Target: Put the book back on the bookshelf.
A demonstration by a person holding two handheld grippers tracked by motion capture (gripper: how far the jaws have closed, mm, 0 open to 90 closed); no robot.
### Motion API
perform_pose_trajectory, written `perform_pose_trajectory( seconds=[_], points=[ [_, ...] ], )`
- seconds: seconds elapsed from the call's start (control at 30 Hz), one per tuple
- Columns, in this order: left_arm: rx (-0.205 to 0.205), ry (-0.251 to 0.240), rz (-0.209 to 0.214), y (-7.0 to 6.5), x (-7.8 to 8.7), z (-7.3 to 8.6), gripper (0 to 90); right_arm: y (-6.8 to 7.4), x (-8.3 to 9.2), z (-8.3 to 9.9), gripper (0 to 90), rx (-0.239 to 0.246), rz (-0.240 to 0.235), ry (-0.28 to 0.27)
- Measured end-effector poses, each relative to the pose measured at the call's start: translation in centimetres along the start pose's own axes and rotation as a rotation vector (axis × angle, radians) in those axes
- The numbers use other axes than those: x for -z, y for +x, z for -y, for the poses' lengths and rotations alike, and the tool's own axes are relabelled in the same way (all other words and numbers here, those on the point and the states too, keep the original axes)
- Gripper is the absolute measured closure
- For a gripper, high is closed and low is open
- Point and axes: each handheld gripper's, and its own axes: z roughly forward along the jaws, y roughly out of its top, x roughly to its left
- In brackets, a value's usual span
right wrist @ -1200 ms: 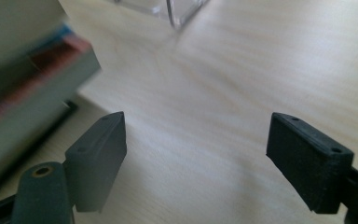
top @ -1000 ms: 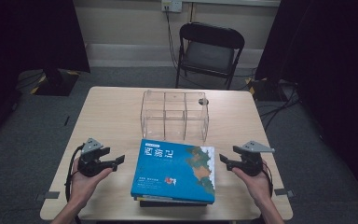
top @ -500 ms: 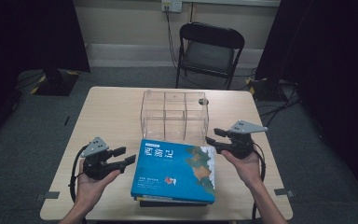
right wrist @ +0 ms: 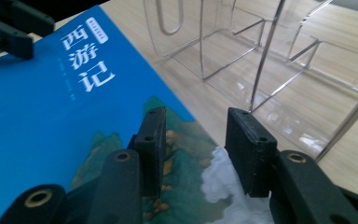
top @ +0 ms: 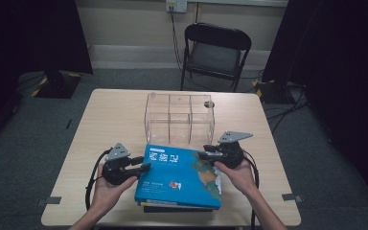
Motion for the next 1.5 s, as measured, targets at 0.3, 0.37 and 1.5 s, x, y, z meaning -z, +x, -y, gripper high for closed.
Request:
perform_pose_trajectory(
  seconds=[0.3, 0.37, 1.5],
  points=[
    [-0.001, -0.014, 0.027, 0.7, -1.1, -0.5, 59.5, 0.6, 0.9, 0.5, 60.1, 0.007, 0.027, 0.021],
    [-0.010, -0.004, 0.017, 0.6, -1.5, -0.9, 59.8, 0.7, 1.3, 0.8, 60.6, 0.002, 0.028, 0.022],
    [0.008, 0.023, 0.119, 0.7, -0.2, 0.0, 51.3, 1.7, 0.8, 0.4, 61.6, 0.002, -0.034, 0.019]
  ],
)
